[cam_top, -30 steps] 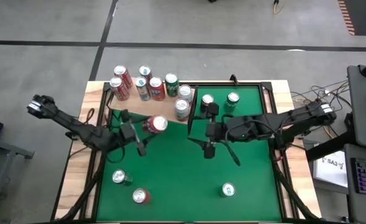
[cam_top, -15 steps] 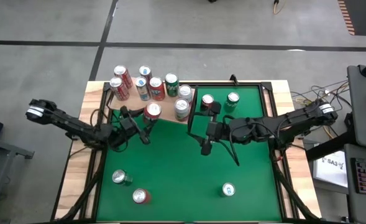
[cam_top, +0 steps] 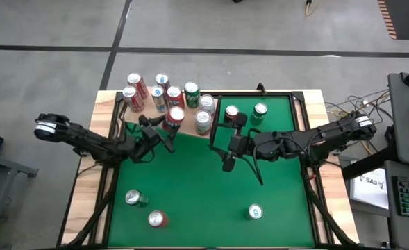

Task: Place canned beverage on shelf
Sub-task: Put the red soda can on the shelf aligned with the other red soda can

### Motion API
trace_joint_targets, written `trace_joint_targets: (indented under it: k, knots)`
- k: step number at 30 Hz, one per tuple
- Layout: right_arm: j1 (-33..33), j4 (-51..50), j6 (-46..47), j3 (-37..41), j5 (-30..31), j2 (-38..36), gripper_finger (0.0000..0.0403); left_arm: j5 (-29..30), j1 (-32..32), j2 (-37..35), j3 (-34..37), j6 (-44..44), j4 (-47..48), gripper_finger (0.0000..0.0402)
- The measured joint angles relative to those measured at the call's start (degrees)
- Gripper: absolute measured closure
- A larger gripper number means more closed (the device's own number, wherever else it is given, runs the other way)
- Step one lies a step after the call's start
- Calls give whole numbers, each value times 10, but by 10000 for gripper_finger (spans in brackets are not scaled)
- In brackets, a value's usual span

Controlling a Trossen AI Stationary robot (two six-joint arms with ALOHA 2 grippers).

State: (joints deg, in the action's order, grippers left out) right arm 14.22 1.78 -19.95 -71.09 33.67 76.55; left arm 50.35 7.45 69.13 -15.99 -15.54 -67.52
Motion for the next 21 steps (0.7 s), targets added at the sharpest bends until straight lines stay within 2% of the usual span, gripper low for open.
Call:
trace_joint_targets:
  k: [21]
  knots:
    - [-6, -4, -2, 6, 10, 0, 76, 21, -31, 75, 0, 1, -67, 112]
